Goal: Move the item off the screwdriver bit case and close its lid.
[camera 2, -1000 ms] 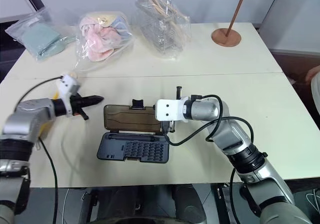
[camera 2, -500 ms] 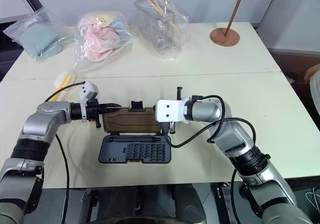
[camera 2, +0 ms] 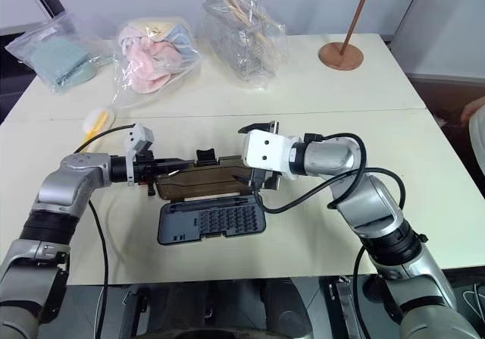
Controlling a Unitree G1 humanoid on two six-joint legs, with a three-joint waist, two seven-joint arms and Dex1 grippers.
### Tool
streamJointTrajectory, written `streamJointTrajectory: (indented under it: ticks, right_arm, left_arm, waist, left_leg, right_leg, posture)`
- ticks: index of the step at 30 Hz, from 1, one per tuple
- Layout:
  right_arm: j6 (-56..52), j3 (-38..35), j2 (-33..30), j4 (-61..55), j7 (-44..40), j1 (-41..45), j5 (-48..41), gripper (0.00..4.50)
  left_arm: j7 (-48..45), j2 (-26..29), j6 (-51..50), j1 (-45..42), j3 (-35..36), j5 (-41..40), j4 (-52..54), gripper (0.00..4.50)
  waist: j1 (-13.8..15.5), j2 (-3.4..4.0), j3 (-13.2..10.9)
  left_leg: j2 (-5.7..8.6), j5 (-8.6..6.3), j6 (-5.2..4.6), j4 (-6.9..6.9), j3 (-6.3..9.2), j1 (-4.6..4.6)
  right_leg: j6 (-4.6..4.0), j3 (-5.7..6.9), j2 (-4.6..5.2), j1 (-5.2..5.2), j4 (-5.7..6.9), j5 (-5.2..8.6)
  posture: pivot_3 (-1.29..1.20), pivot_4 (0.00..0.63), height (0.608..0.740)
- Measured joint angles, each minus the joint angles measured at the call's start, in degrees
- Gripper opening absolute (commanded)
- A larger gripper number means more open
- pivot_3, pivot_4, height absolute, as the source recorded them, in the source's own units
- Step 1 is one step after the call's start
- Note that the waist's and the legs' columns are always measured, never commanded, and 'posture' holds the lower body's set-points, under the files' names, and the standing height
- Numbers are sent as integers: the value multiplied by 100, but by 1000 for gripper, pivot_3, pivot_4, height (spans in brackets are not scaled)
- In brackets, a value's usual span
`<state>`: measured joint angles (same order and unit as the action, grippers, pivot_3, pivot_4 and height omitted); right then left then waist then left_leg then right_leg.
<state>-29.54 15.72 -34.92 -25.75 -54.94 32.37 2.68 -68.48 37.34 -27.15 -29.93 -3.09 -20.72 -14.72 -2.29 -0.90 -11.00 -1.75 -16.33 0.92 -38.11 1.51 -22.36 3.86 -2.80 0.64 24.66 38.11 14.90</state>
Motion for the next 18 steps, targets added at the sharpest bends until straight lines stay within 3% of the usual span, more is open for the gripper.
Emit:
streamJointTrajectory:
  ticks: [3, 6, 11, 14, 17, 18]
  right_arm:
    - [-334, -401, -213, -120, -196, -44, -512, 4475]
    - [-919, -1328, -671, -532, -644, -214, -1510, 4475]
    - [-1906, -2570, -1355, -1300, -1192, -1264, -3115, 4475]
    - [-2137, -2711, -1362, -1731, -1004, -1808, -3568, 4475]
    - [-2121, -2556, -1327, -2018, -644, -2117, -3623, 3675]
    - [-2113, -2376, -1267, -2069, -541, -2200, -3616, 3220]
  left_arm:
    - [-78, 36, -228, 98, 3, -142, 367, 0]
    - [-250, 236, -767, 275, 33, -536, 1072, 0]
    - [-782, 1101, -1498, 966, 158, -1283, 2640, 0]
    - [-927, 1334, -1429, 1271, 20, -1262, 2911, 0]
    - [-899, 1253, -1180, 1028, -173, -1047, 2567, 0]
    - [-851, 1165, -1090, 808, -208, -935, 2297, 0]
  waist:
    - [23, 0, 0]
    - [55, -1, -1]
    - [79, 2, -1]
    - [105, 2, -1]
    - [136, -2, 1]
    - [154, -6, 2]
  left_leg:
    - [0, 0, 0, 0, 2, -4]
    - [-1, -1, -1, 0, 5, -6]
    - [-6, -4, -7, 7, 1, 9]
    - [-7, -3, -6, 6, 2, 15]
    - [-5, 0, -2, -5, 1, 19]
    - [-3, 0, -1, -11, 5, 19]
  right_leg:
    - [0, 0, 2, 0, -1, 0]
    - [0, 1, 5, -1, -4, 0]
    - [-2, -2, -2, -7, -5, 2]
    - [-11, -2, -9, -11, -5, 9]
    - [-20, -1, -9, -19, -5, 16]
    - [-14, 3, -10, -24, -5, 21]
  posture:
    - [0, 150, 737]
    - [0, 150, 737]
    - [0, 150, 737]
    - [0, 150, 737]
    - [0, 150, 737]
    - [0, 150, 737]
